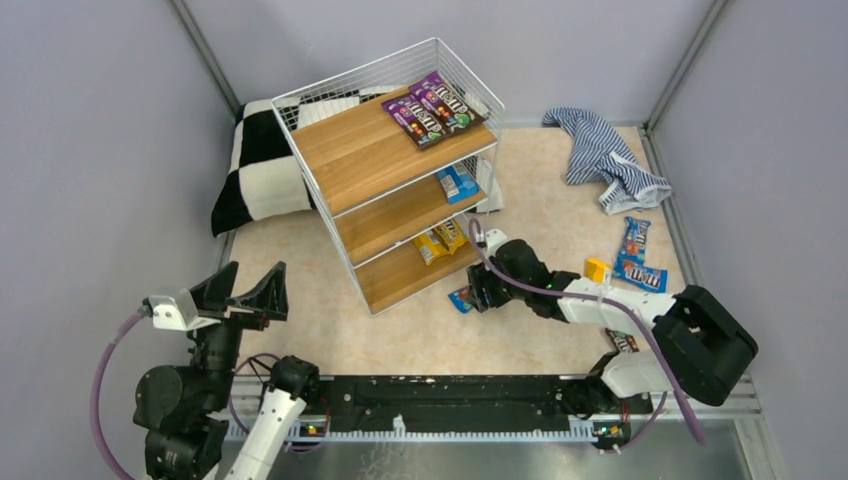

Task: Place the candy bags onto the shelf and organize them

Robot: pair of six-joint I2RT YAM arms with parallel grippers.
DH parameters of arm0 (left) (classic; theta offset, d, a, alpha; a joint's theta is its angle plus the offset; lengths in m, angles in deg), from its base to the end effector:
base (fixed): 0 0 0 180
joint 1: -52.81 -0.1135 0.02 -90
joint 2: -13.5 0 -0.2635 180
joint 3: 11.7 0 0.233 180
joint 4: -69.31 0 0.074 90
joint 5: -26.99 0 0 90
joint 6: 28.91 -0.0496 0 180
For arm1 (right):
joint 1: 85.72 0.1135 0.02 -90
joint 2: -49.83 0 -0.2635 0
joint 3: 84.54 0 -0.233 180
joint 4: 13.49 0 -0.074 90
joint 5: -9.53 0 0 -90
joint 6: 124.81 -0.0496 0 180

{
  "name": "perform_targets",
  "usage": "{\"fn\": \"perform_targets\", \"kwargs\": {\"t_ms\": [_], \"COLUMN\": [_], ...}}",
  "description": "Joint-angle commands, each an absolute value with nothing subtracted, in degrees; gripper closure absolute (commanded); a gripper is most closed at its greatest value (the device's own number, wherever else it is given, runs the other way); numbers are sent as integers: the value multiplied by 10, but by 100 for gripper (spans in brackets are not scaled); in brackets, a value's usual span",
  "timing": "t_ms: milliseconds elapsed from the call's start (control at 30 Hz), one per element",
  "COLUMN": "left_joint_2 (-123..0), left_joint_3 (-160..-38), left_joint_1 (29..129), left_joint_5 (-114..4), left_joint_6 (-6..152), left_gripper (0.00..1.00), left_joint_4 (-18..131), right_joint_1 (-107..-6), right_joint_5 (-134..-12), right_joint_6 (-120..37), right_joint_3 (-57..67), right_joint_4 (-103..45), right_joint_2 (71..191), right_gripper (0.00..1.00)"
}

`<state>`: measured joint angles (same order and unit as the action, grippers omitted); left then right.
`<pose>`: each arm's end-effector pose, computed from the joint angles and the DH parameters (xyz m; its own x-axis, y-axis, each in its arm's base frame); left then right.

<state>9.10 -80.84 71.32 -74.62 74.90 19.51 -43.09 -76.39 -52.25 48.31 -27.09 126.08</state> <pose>-0.0204 0.0174 0.3760 0.2072 -0.3159 -0.9259 0.1813 0.9424 -0.2810 0.1828 0.1731 0.1724 -0.6900 -0.2288 -0.6867 -0.5317 0.8040 0.2663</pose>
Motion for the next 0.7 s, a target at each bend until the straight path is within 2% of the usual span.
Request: {"fn": "perform_targets", "kwargs": {"t_ms": [0, 133, 267, 533, 667], "left_joint_2": [75, 73, 69, 55, 50], "left_joint_3": [-814, -806, -789, -818, -844], "left_joint_1": [716, 716, 716, 716, 716], "left_joint_5": [-743, -736, -726, -742, -757], "left_joint_6": [761, 770, 767, 756, 766], "left_gripper": [2, 2, 2, 2, 2], "left_joint_4": [204, 208, 216, 198, 181], "right_joint_1": [-399, -374, -323, -293, -293], "right_joint_5": [-787, -893, -845, -879, -868], "right_joint_6": [-469, -591, -702, -725, -732], "right_joint_3": [483, 451, 452, 427, 420], "right_joint_4": [-274, -386, -324, -197, -217], "right_joint_2": [1219, 1182, 1183, 1305, 1360], "right_gripper": [42, 41, 42, 57, 65]}}
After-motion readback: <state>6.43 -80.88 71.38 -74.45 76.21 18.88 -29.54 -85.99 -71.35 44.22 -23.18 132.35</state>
